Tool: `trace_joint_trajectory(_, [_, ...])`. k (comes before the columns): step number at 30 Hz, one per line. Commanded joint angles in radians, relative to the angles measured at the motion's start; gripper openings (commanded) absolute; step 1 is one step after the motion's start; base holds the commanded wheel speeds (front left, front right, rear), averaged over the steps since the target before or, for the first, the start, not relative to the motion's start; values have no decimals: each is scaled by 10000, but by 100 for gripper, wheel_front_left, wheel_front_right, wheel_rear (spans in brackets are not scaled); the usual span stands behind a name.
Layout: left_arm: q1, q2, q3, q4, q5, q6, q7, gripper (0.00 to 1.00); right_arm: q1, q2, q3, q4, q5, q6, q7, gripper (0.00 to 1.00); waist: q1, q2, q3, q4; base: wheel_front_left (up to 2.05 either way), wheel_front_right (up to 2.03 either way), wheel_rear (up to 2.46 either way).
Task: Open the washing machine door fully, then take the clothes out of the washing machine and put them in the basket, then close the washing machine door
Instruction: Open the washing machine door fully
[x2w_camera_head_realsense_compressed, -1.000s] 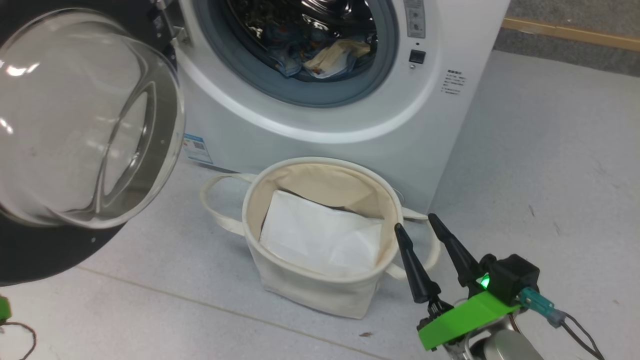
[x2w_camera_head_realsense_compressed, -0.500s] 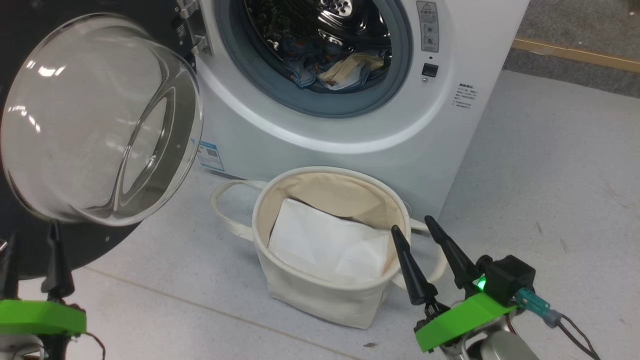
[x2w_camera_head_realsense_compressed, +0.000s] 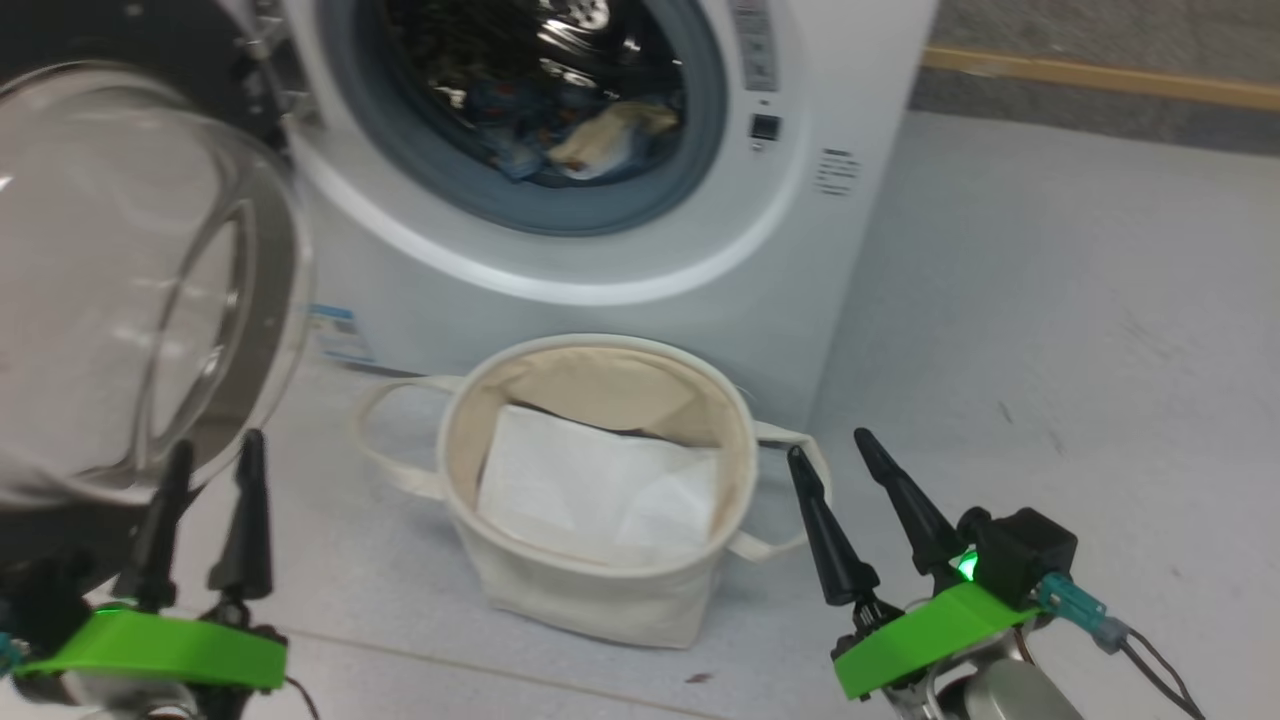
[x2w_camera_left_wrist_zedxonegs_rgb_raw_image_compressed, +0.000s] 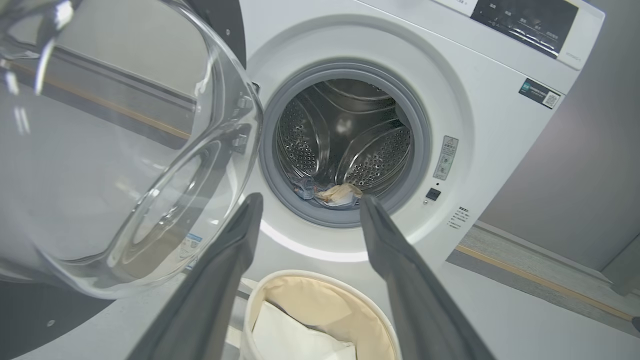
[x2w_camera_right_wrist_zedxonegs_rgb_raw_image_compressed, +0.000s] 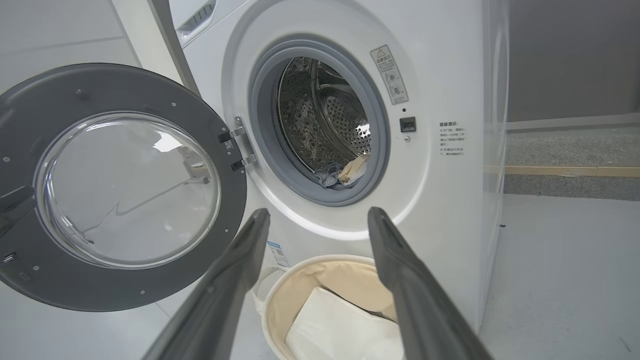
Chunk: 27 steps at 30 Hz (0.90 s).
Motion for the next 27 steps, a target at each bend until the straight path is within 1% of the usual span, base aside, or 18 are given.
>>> trace_joint_trajectory(1, [-328, 117, 203, -462, 17, -80, 22, 100, -476, 139, 77, -327, -36, 42, -122, 100, 0, 0, 214, -562, 0, 0, 0])
trace_joint_trajectory(2, [-328, 117, 203, -462, 17, -80, 22, 100, -476, 139, 77, -327, -36, 42, -122, 100, 0, 0, 214, -562, 0, 0, 0])
trace_joint_trajectory(3, [-358, 13, 18, -595, 56, -117, -26, 100, -528, 139, -17, -356, -79, 42, -122, 100, 0, 0, 335, -885, 0, 0, 0])
trace_joint_trajectory(5, [-364, -103, -102, -685, 69, -126, -93, 100, -580, 140, -96, -407, -109, 42, -122, 100, 0, 0, 455, -1197, 0, 0, 0])
trace_joint_trajectory(6, [-364, -103, -102, -685, 69, -126, -93, 100, -580, 140, -96, -407, -109, 42, -122, 100, 0, 0, 455, -1197, 0, 0, 0])
trace_joint_trajectory(11, [-272, -85, -429, -769, 460, -103, -224, 100, -798, 122, -169, -480, -187, 42, -122, 100, 0, 0, 679, -1902, 0, 0, 0])
trace_joint_trajectory(14, [-206, -26, -491, -811, 650, -53, -305, 100, -868, 63, -203, -475, -193, 42, -122, 100, 0, 0, 693, -2162, 0, 0, 0])
trace_joint_trajectory(20, [-104, 30, -624, -808, 757, 23, -210, 100, -830, -23, -466, -427, -180, 42, -122, 100, 0, 0, 672, -2292, 0, 0, 0])
trace_joint_trajectory(27, [-27, -25, -684, -781, 705, 69, -260, 100, -836, -109, -420, -334, -175, 42, -122, 100, 0, 0, 614, -2116, 0, 0, 0])
